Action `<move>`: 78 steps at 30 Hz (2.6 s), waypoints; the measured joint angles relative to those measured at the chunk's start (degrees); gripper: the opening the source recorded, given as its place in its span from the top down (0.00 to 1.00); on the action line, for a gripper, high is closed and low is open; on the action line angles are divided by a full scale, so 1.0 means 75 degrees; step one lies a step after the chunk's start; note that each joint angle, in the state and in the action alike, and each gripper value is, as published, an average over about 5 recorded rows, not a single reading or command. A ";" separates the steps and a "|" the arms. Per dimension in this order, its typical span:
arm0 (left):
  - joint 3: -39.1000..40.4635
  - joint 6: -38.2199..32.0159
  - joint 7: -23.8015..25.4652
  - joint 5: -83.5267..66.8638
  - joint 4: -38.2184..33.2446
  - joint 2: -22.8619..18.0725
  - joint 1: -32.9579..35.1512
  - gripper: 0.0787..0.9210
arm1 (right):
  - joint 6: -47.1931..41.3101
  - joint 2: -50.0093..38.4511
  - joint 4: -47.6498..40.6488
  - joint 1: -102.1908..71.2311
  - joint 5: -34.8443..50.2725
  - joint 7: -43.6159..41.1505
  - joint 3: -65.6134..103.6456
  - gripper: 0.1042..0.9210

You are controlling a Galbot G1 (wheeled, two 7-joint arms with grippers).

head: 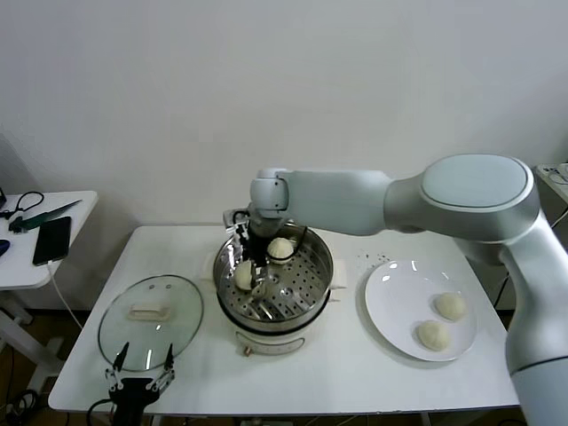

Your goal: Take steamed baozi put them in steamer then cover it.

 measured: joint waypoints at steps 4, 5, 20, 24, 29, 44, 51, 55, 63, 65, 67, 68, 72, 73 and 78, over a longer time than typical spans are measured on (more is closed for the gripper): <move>0.0000 -0.0011 -0.0009 -0.0005 0.0027 -0.0002 0.0000 0.12 | 0.0023 -0.0011 -0.0034 -0.0053 -0.0123 -0.0084 0.0075 0.12; 0.0000 -0.0013 -0.0010 -0.0006 0.0030 -0.0003 0.0002 0.12 | 0.0038 -0.0026 -0.0030 -0.0051 -0.0160 -0.0117 0.0095 0.12; 0.0038 -0.0018 -0.0023 -0.0002 0.0033 -0.0062 0.0005 0.12 | 0.0470 -0.1390 0.0890 0.0944 -0.0599 -0.0742 0.0150 0.12; 0.0008 -0.0008 -0.0013 -0.0004 0.0033 -0.0063 -0.0017 0.12 | 0.0544 -0.2200 0.1438 0.1271 -0.0734 -0.0797 0.0099 0.12; -0.0010 0.0032 -0.0003 -0.0009 -0.0010 -0.0094 -0.0035 0.12 | 0.0631 -0.3311 0.2104 0.1448 -0.1011 -0.0869 0.0077 0.12; -0.0048 0.0118 -0.0002 0.0092 -0.0048 -0.0204 -0.0018 0.12 | 0.0996 -0.6351 0.3015 0.0085 -0.3123 -0.1255 0.0935 0.12; -0.0082 0.0134 -0.0003 0.0117 -0.0045 -0.0251 0.0011 0.12 | 0.1157 -0.7105 0.2975 -0.1091 -0.4177 -0.1358 0.1602 0.12; -0.0090 0.0136 -0.0003 0.0118 -0.0009 -0.0260 0.0014 0.12 | 0.1203 -0.7379 0.2923 -0.1725 -0.4635 -0.1379 0.1964 0.12; -0.0058 0.0156 -0.0008 0.0143 0.0063 -0.0312 -0.0023 0.12 | 0.1238 -0.7658 0.2743 -0.2841 -0.5238 -0.1381 0.2672 0.12; -0.0031 0.0170 -0.0008 0.0170 0.0071 -0.0340 -0.0047 0.12 | 0.1244 -0.7669 0.2678 -0.3069 -0.5342 -0.1370 0.2845 0.12; -0.0005 0.0180 -0.0008 0.0200 0.0079 -0.0364 -0.0065 0.12 | 0.1249 -0.7664 0.2608 -0.3248 -0.5423 -0.1357 0.2995 0.12; 0.0008 0.0182 -0.0008 0.0216 0.0083 -0.0374 -0.0071 0.12 | 0.1250 -0.7655 0.2572 -0.3323 -0.5458 -0.1352 0.3061 0.12; 0.0031 0.0183 -0.0009 0.0264 0.0111 -0.0399 -0.0075 0.12 | 0.1257 -0.7588 0.2440 -0.3549 -0.5574 -0.1343 0.3252 0.12; 0.0028 0.0182 -0.0010 0.0269 0.0120 -0.0402 -0.0071 0.12 | 0.1260 -0.7565 0.2407 -0.3593 -0.5597 -0.1345 0.3283 0.12; 0.0001 0.0168 -0.0016 0.0279 0.0149 -0.0404 -0.0040 0.12 | 0.1281 -0.7449 0.2262 -0.3735 -0.5684 -0.1373 0.3361 0.12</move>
